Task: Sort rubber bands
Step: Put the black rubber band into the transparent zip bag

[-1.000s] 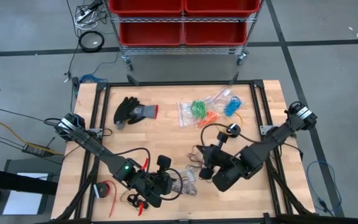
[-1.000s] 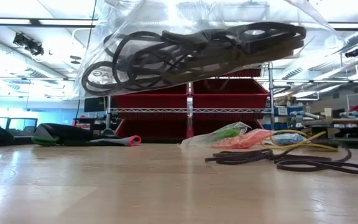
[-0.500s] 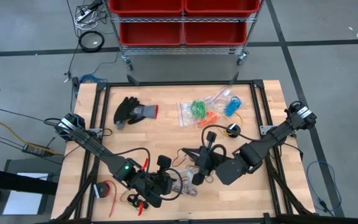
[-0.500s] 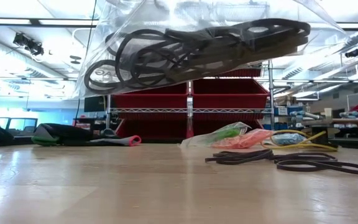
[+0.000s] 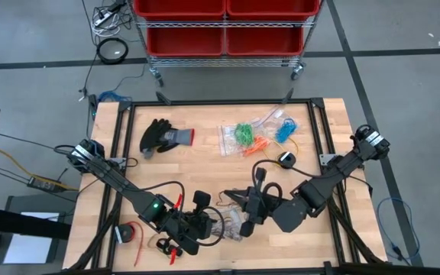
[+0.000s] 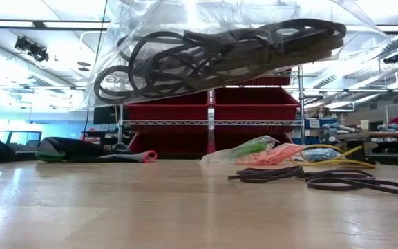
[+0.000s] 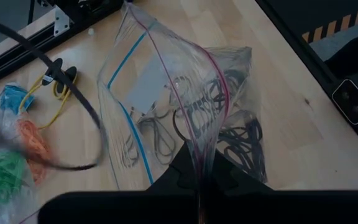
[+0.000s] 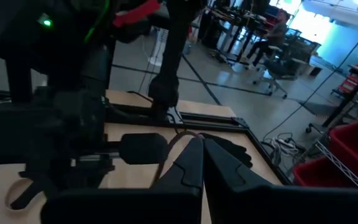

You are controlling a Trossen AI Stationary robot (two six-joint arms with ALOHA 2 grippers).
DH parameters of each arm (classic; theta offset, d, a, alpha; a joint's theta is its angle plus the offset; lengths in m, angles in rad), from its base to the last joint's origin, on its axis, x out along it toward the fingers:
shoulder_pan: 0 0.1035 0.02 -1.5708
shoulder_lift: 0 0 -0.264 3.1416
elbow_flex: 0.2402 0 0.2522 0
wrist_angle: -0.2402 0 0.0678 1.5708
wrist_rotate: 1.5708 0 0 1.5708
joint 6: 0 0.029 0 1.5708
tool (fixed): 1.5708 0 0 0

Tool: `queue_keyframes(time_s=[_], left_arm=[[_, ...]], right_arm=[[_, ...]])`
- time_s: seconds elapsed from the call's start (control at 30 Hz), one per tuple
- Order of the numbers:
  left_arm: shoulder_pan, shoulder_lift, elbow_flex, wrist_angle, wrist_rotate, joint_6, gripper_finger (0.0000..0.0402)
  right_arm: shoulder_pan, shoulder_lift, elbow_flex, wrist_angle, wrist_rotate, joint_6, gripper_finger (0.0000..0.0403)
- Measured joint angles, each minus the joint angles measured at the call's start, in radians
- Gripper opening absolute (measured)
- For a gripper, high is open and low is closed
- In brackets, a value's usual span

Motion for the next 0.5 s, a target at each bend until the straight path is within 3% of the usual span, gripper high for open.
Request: queue_keyframes(time_s=[0.5], left_arm=[[0.0,0.0,0.0,0.019,0.0,0.0,0.0002]], right_arm=[[0.039,0.0,0.0,0.044,0.0,-0.008,0.0]])
